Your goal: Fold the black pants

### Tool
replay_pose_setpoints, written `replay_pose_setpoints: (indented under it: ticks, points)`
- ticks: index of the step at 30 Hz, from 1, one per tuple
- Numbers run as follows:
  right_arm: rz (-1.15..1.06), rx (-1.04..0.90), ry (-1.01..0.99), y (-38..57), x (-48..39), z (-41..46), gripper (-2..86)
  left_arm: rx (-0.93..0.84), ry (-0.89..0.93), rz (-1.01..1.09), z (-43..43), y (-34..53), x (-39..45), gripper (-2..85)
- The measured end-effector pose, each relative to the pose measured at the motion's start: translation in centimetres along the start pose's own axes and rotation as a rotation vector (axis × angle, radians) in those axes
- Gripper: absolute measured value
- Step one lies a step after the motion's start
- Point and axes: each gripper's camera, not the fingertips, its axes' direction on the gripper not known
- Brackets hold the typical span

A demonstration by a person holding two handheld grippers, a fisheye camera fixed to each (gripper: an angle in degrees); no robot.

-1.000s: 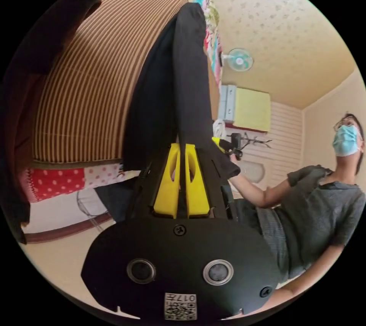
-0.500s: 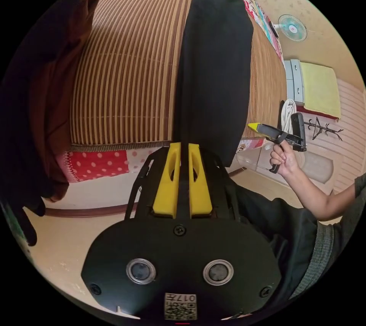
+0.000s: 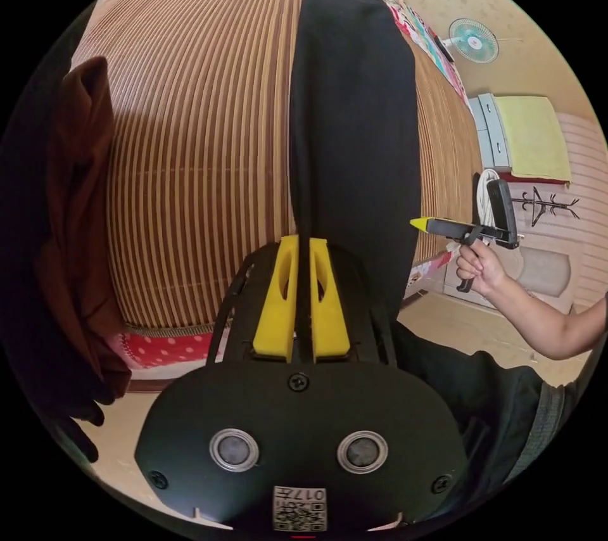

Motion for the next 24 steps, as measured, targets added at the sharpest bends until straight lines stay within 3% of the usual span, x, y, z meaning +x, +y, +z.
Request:
replay_pose_setpoints:
  ticks: [2, 6, 10, 15, 19, 24]
  points:
    - [-0.05, -0.091, 0.165, 2.0, 0.3, -0.9, 3.8, -0.093, 0.084, 0.03, 2.3, 1.0, 1.7, 3.7]
    - [0.003, -0.181, 0.199, 5.4, 3.4, -2.6, 4.1, -0.251, 0.173, 0.017, 6.7, 2.5, 5.2, 4.3]
    - [0.08, -0.05, 0.057, 7.4, 7.9, -7.0, 6.2, 0.008, 0.257, -0.081, 4.2, 1.6, 3.5, 9.0]
    - [0.123, 0.136, -0.193, 5.6, 12.6, -9.5, 11.0, 0.14, 0.345, -0.117, 2.9, -3.4, -0.9, 11.0]
    - [0.099, 0.199, -0.289, 2.7, 14.6, -9.4, 12.3, 0.043, 0.444, -0.006, 3.7, -9.0, -1.8, 10.2]
    - [0.062, 0.201, -0.393, -0.3, 15.4, -8.7, 11.5, -0.028, 0.364, 0.059, 3.9, -10.8, -1.0, 8.4]
